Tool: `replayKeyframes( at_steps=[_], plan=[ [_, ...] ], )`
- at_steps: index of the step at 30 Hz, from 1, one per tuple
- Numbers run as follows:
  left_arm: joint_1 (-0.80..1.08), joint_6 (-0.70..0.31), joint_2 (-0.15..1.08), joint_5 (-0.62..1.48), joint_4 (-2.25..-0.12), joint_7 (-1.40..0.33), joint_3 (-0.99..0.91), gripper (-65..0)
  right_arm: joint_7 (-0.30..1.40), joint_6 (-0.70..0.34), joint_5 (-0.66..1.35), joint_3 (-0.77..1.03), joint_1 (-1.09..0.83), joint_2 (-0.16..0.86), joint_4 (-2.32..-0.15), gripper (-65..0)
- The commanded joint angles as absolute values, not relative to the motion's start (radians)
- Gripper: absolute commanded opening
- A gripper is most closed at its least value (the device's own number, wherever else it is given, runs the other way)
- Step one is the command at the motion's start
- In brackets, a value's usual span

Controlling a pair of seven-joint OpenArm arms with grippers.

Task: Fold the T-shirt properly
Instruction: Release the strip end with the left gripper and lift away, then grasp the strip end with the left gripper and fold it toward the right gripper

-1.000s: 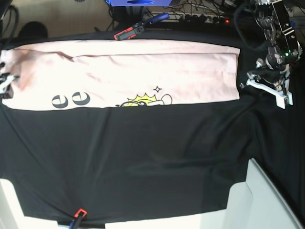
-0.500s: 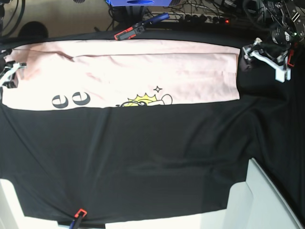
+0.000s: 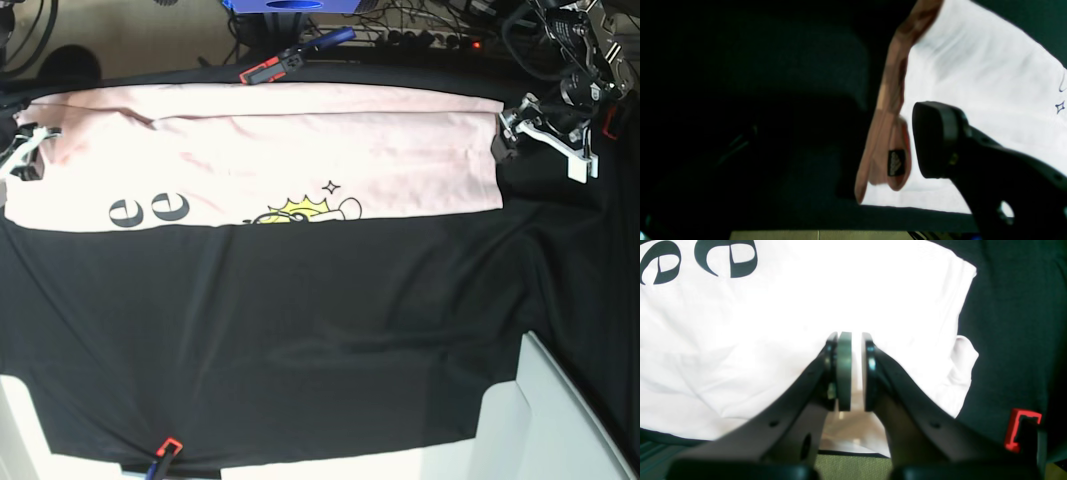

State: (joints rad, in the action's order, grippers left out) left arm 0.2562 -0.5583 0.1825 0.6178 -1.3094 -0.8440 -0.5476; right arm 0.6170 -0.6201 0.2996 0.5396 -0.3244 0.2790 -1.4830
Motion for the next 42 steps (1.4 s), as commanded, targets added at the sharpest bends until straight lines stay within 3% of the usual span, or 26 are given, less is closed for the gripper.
replayKeyframes(
  at_steps=[1, 20, 22, 26, 27, 29, 36, 42],
  plan=[
    [0.249, -0.568, 0.188, 0.633, -1.326, -0.831, -0.55, -10.1, 0.593, -0.621, 0.311, 0.544, -0.323, 0.298, -1.497, -60.6],
    [0.209, -0.568, 0.143, 0.633, -1.277, -0.829, -0.401, -10.7, 0.595, -0.622, 0.311, 0.542, -0.323, 0.298, -1.491, -60.6],
    [0.211, -0.568, 0.142, 0.633, -1.276, -0.829, -0.401, -18.0, 0.595, -0.622, 0.311, 0.542, -0.323, 0.298, -1.491, -60.6],
    [0.208, -0.568, 0.143, 0.631, -1.231, -0.829, -0.398, -53.2, 0.595, -0.622, 0.311, 0.542, -0.323, 0.298, -1.491, -60.6],
    [0.208, -0.568, 0.145, 0.631, -1.219, -0.829, -0.4, -59.5, 0.595, -0.622, 0.311, 0.542, -0.323, 0.298, -1.491, -60.6],
    [0.208, -0.568, 0.145, 0.631, -1.213, -0.829, -0.403, -65.0, 0.595, -0.622, 0.311, 0.542, -0.323, 0.298, -1.491, -60.6],
    [0.219, -0.562, 0.148, 0.631, -1.325, -0.837, -0.406, -65.0, 0.598, -0.622, 0.311, 0.542, -0.325, 0.297, -1.489, -60.6],
    [0.295, -0.374, 0.159, 0.631, -1.549, -0.837, -0.401, -65.0, 0.595, -0.622, 0.311, 0.544, -0.338, 0.297, -1.489, -60.6]
  ],
)
